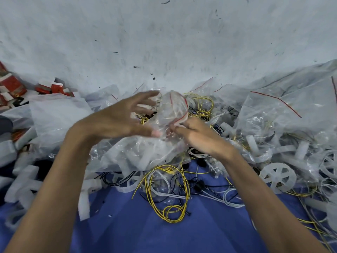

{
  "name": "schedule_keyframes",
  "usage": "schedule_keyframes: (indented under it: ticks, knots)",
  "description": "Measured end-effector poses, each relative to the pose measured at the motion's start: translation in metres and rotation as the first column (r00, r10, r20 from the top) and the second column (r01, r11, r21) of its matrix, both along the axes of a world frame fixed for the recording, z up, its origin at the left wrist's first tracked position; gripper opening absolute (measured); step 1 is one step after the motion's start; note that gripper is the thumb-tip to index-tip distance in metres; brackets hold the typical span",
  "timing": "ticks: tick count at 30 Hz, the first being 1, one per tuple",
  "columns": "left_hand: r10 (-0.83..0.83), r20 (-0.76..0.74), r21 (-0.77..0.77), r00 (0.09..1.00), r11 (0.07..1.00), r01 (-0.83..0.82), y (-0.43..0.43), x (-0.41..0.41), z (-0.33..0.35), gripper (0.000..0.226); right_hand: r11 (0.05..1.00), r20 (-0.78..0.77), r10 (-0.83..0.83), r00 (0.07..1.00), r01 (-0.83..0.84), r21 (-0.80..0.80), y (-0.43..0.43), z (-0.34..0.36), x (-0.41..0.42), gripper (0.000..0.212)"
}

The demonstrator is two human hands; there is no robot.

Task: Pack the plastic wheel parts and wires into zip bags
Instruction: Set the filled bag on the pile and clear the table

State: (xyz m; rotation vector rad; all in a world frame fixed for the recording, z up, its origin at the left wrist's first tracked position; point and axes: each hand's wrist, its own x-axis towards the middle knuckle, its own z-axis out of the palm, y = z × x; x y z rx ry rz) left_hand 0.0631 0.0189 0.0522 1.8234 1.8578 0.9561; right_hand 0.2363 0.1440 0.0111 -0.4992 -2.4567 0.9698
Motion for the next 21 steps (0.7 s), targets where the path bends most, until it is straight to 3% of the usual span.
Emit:
schedule_keyframes:
  ticks: [2,4,7,9,13,15,18,21]
  knots:
    - [0.059,-0.240,-0.267,0.969,0.956,-0.124,0.000,-0.014,-0.014,0.116,0.997,-0.049,0.010,0.999,-0.013,-0.074,0.002,0.001,0.001,0.029]
    - [0.026,-0.332,-0.422,0.943,0.890,-0.173,0.002,-0.021,-0.025,0.105,0.994,-0.076,0.027,0.997,-0.035,-0.105,0.001,0.001,0.002,0.033]
    - [0.047,-0.402,-0.366,0.914,0.907,-0.208,0.006,-0.022,-0.025,0.060,0.999,-0.038,-0.002,0.999,0.000,-0.049,0.004,-0.001,0.001,0.036]
    - [0.073,-0.472,-0.310,0.879,0.919,-0.243,0.004,-0.020,-0.016,0.048,1.000,-0.015,0.009,1.000,-0.010,-0.029,0.008,0.001,0.005,0.032]
    - [0.120,-0.578,-0.329,0.807,0.871,-0.365,-0.017,-0.012,0.011,0.062,0.993,-0.032,0.035,0.999,-0.038,-0.116,0.018,0.005,0.016,0.020]
    - [0.090,-0.530,-0.431,0.843,0.827,-0.360,-0.027,-0.004,0.022,0.082,0.990,-0.015,0.076,0.997,-0.077,-0.120,0.022,0.005,0.019,0.012]
    - [0.057,-0.387,-0.500,0.920,0.826,-0.261,-0.030,0.002,0.024,0.090,0.989,0.160,0.147,0.976,-0.143,-0.039,0.021,0.003,0.019,0.014]
    - [0.092,-0.406,-0.385,0.909,0.885,-0.261,-0.013,0.007,0.011,0.096,0.971,0.316,0.203,0.927,-0.233,0.058,0.019,-0.002,0.013,0.019]
